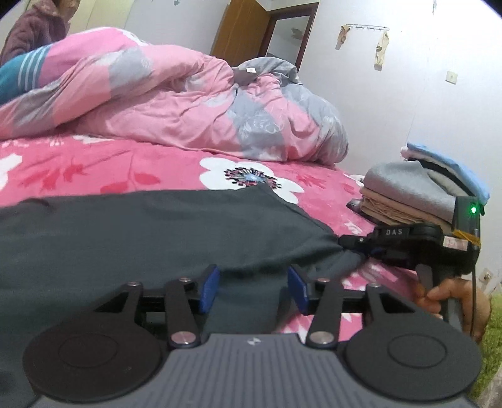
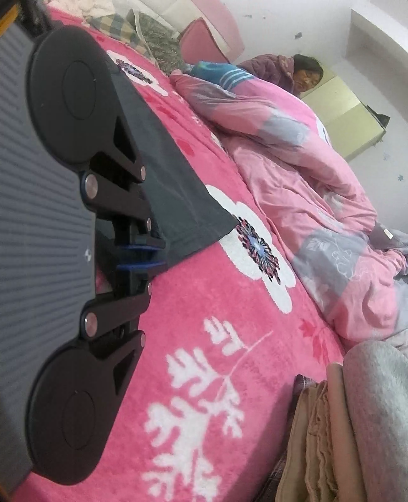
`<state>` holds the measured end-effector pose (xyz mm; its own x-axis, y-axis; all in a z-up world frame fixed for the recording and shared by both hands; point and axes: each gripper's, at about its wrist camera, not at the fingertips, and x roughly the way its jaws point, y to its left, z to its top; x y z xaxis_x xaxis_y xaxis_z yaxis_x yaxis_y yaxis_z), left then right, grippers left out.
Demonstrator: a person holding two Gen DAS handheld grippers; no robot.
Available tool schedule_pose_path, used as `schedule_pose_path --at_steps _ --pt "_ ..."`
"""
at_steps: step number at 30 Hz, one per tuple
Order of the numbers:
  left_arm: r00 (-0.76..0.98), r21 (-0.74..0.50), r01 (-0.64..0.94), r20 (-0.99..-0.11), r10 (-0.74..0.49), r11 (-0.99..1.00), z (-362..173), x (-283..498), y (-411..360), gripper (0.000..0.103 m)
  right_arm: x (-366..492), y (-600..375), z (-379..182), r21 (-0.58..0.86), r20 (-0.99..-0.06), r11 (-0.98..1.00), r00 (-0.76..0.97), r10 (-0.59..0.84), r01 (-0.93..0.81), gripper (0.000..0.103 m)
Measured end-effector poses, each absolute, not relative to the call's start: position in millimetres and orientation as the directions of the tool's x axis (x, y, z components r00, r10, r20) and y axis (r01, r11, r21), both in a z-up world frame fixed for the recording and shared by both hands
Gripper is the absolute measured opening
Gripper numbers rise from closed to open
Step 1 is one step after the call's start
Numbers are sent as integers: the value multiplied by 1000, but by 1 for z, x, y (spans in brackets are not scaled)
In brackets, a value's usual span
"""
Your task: Fold clothes
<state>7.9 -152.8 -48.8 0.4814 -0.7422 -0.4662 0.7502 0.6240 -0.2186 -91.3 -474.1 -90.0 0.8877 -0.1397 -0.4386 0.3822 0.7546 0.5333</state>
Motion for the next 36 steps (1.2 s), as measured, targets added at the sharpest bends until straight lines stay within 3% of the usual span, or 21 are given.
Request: schedule_pose_path --at_steps 3,9,14,19,36 --pt "488 -208 716 -533 -691 666 -62 16 -159 51 -92 -474 -90 532 -439 756 888 -139 381 6" --pt "460 -318 693 -496 -736 647 -70 28 -145 51 -92 -469 -90 510 -444 769 884 -148 385 6" --pt "467 -309 697 -490 -736 648 -72 26 -144 53 -91 -463 -89 477 -451 784 876 -169 397 6" --pt "472 -291 707 -484 -736 645 -71 22 -146 61 -91 -461 -89 467 -449 789 876 -177 399 7" --pt "454 -359 692 -458 -764 626 -73 27 -138 61 -89 -452 -87 410 -460 809 862 -214 420 7"
